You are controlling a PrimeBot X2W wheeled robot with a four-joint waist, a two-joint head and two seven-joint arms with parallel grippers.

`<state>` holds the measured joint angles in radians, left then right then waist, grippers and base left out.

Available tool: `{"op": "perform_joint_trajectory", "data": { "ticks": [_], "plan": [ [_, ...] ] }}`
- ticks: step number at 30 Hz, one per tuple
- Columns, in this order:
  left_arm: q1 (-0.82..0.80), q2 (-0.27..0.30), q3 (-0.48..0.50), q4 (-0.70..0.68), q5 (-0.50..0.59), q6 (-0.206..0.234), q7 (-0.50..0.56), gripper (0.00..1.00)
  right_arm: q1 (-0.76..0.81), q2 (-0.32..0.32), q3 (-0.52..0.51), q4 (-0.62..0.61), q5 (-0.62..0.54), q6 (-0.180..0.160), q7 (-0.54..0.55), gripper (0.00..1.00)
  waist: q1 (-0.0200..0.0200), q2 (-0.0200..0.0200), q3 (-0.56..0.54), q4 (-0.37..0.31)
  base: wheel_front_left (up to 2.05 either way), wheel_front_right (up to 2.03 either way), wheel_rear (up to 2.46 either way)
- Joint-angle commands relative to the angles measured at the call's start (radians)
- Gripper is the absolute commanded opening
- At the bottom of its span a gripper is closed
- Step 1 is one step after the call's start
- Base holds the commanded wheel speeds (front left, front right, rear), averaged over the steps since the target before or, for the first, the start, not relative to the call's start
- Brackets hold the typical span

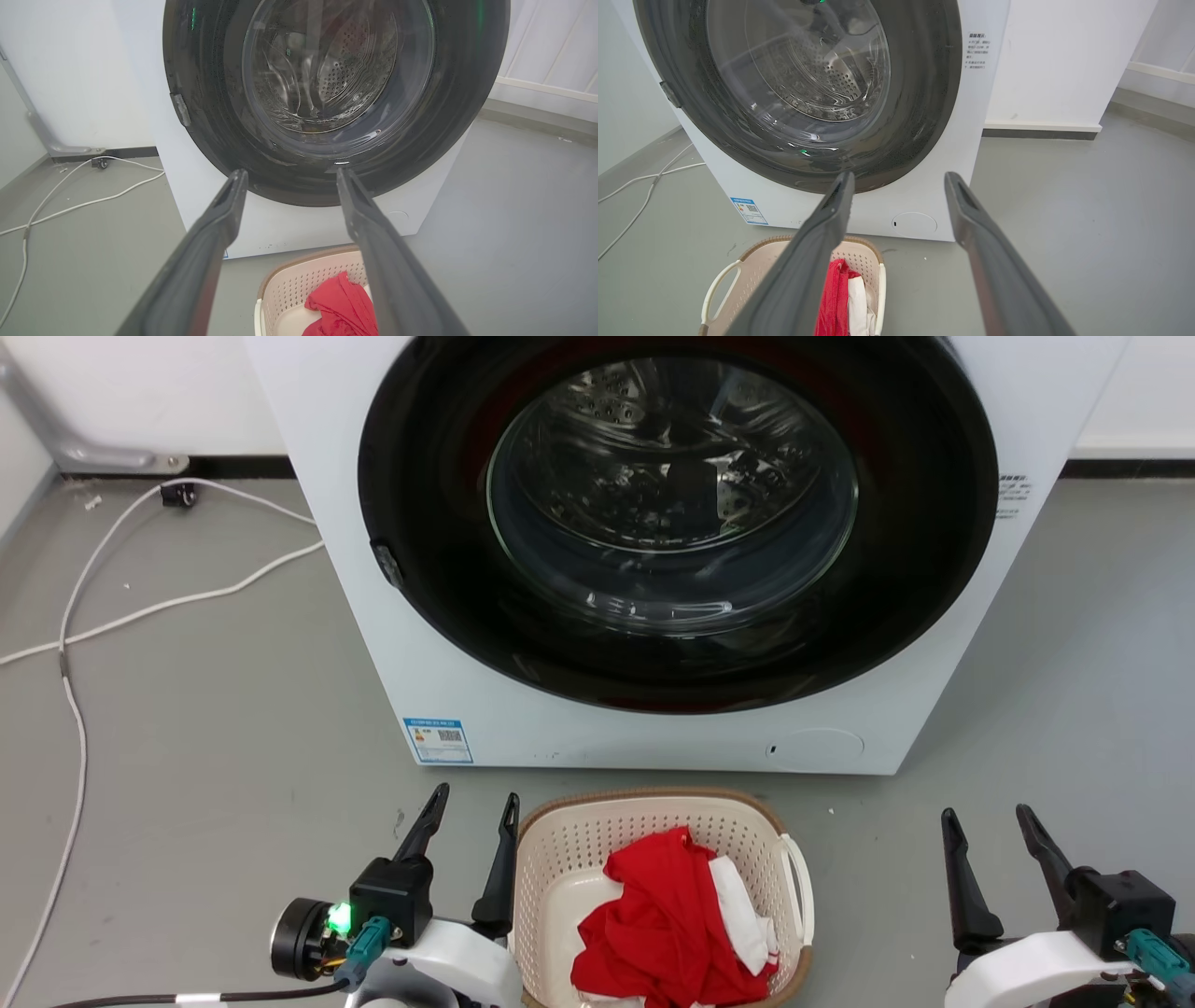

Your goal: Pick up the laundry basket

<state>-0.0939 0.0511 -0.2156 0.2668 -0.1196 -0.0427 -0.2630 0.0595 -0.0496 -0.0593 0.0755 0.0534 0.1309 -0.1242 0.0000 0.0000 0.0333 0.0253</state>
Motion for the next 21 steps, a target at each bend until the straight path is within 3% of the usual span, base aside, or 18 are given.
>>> {"op": "perform_joint_trajectory", "data": {
  "ticks": [1,11,21],
  "plan": [
    [-0.015,0.0,0.001,0.014,-0.008,-0.002,-0.003,1.0,-0.013,-0.001,0.0,0.013,0.006,0.0,0.0,1.0,0.0,0.0,0.023,0.0,0.0,0.0,0.0],
    [-0.076,-0.001,-0.008,0.181,-0.071,-0.016,-0.003,1.0,-0.076,-0.001,0.006,0.136,0.029,0.0,-0.014,1.0,0.0,0.0,0.165,-0.011,0.0,0.0,0.0],
    [-0.237,-0.001,0.001,0.4,-0.14,-0.051,-0.003,1.0,-0.225,-0.001,0.01,0.318,0.034,0.0,-0.043,1.0,0.0,0.0,0.368,-0.033,0.0,0.0,0.0]
  ]
}}
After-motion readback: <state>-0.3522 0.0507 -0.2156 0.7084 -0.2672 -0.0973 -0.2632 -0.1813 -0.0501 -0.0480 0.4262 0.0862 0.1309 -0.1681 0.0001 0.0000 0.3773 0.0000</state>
